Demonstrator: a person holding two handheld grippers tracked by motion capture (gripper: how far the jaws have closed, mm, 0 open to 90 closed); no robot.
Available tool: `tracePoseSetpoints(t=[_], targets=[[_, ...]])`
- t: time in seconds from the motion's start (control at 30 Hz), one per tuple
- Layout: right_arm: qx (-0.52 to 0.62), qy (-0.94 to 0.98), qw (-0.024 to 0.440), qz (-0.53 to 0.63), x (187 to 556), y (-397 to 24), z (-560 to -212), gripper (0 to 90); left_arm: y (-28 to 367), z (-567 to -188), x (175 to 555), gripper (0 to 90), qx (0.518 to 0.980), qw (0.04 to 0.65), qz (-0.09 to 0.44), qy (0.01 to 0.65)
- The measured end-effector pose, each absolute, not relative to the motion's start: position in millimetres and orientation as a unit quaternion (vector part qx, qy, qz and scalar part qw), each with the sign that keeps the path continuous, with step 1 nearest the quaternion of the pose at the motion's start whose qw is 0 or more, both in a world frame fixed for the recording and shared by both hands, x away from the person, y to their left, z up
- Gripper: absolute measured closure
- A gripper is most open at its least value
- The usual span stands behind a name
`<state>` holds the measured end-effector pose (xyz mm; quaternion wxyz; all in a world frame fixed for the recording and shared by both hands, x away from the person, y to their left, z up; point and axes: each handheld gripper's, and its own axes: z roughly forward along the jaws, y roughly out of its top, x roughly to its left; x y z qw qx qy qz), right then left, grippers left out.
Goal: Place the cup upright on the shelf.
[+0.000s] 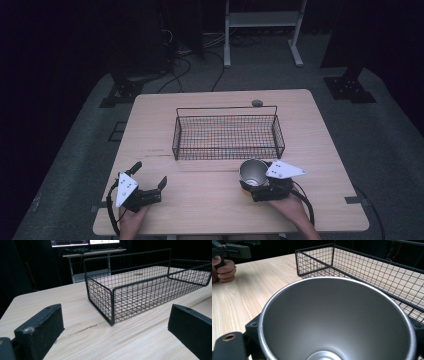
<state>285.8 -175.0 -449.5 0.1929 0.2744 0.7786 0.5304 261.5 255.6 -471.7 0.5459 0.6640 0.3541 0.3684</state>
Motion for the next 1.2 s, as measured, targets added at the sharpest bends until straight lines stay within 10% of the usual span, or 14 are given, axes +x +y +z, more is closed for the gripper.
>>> tracePoseSetpoints(t=[1.2], targets=[[0.26,0.769,0.159,0.562,320,-180,-387,11.4,256,-472,262,0.0,0.664,0.546,0.368,0.355]])
